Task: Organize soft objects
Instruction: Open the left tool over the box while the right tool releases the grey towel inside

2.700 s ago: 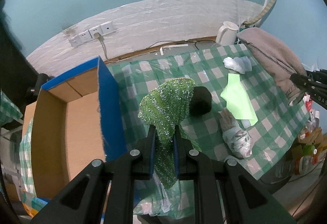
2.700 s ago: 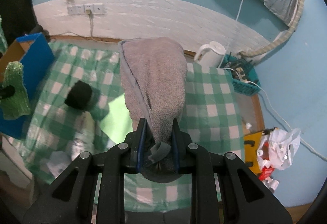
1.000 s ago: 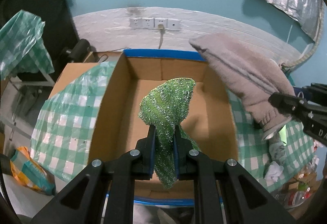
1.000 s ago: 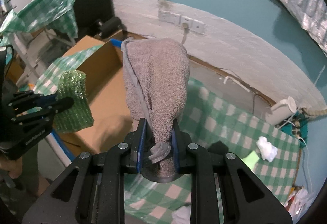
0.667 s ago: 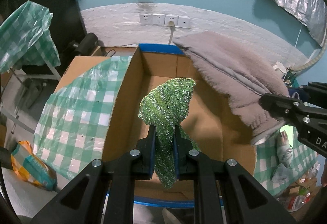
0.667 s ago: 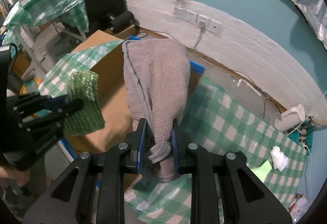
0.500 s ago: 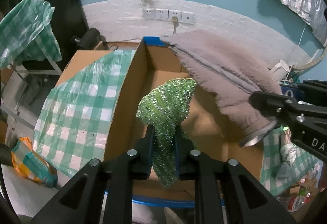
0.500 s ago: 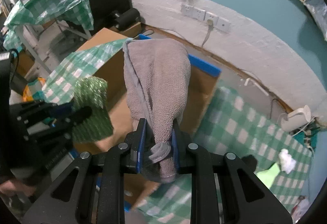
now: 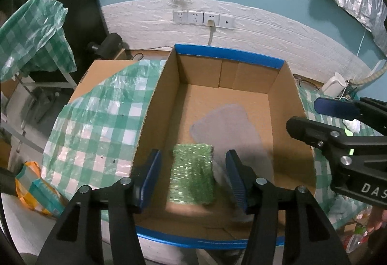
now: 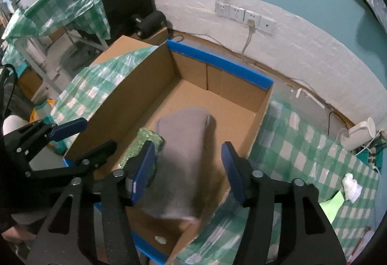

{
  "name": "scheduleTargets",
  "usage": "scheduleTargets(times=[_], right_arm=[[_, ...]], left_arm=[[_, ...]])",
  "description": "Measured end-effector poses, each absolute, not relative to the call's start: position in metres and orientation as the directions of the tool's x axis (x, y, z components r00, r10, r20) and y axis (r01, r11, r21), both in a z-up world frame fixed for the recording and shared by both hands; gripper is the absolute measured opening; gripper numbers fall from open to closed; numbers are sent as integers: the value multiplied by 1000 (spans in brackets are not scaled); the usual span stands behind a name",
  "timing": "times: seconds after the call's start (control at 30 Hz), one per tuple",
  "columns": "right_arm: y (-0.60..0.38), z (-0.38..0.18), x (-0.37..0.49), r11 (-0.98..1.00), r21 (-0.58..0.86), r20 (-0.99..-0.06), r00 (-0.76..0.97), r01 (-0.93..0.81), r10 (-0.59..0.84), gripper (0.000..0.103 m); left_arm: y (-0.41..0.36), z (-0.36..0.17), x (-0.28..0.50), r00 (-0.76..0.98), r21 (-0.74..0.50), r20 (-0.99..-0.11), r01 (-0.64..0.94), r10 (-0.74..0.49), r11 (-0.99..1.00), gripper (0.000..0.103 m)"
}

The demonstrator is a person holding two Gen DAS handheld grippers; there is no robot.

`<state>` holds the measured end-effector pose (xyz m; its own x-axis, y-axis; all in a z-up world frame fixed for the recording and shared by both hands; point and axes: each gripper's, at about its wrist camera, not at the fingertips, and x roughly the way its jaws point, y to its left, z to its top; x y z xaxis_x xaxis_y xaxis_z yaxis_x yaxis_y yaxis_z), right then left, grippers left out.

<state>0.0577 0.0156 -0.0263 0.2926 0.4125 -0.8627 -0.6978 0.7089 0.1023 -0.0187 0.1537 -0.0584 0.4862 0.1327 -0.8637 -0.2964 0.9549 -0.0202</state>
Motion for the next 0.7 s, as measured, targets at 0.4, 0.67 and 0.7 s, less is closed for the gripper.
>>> scheduleTargets(times=[0.4, 0.67, 0.7], right_arm=[[-13, -16, 61, 733, 96, -854, 322, -674, 408, 63], [-57, -20, 70, 775, 98, -858, 342, -624, 384, 63], [-63, -22, 72, 782, 100, -858, 344, -615, 380, 63]], left_arm=[[133, -53, -15, 513, -35, -852, -244, 98, 969, 57], [111, -49, -11, 525, -37, -848, -200, 74, 979, 57], [106, -49, -10, 527, -36, -847, -189, 70, 981, 57]])
